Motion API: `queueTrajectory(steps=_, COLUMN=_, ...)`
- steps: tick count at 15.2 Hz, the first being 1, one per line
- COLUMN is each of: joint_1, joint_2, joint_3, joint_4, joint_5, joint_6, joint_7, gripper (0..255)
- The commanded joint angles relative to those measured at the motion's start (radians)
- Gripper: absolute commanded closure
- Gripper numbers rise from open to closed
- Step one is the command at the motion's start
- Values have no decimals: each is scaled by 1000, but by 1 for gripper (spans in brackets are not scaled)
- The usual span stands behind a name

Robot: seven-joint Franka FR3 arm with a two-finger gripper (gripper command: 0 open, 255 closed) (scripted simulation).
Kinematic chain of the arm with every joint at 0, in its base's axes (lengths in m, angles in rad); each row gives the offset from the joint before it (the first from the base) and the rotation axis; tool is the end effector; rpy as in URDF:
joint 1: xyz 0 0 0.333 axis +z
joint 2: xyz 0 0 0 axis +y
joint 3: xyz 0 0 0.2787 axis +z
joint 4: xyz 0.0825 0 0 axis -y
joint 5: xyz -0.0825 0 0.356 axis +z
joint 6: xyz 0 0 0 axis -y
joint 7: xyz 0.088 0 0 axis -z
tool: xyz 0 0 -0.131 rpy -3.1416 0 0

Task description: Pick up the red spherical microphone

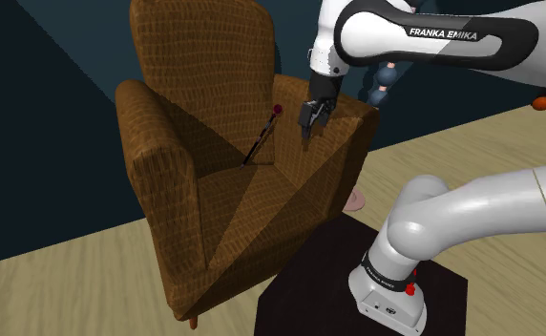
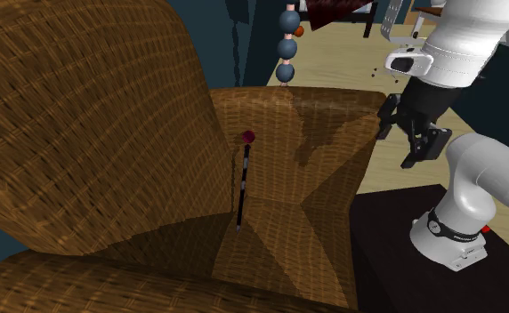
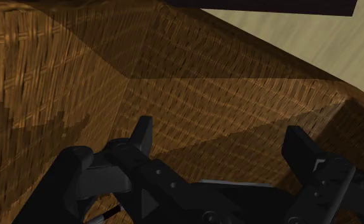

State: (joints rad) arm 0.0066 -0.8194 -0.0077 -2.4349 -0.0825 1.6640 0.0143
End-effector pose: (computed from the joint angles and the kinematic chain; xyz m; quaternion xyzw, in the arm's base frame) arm 0.3063 -0.0107 0.5238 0.9990 -0.0037 0.0245 0.0381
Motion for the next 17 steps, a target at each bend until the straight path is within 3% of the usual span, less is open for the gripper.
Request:
queueTrajectory(steps=1, joint_1=0, joint_2=0, joint_3=0, joint_4=0, joint_5=0, joint_6=0, joint_7=0, gripper=0)
queueTrajectory(steps=9, joint_1=26, joint_2=347, joint_3=-86, joint_4=163, joint_5=-181, joint_6=60, joint_7=-325, gripper=0)
queueTrajectory(steps=17, joint_1=41, joint_2=690, joint_3=-112, joint_4=365, joint_5=-338, joint_6=117, joint_7=-599, gripper=0)
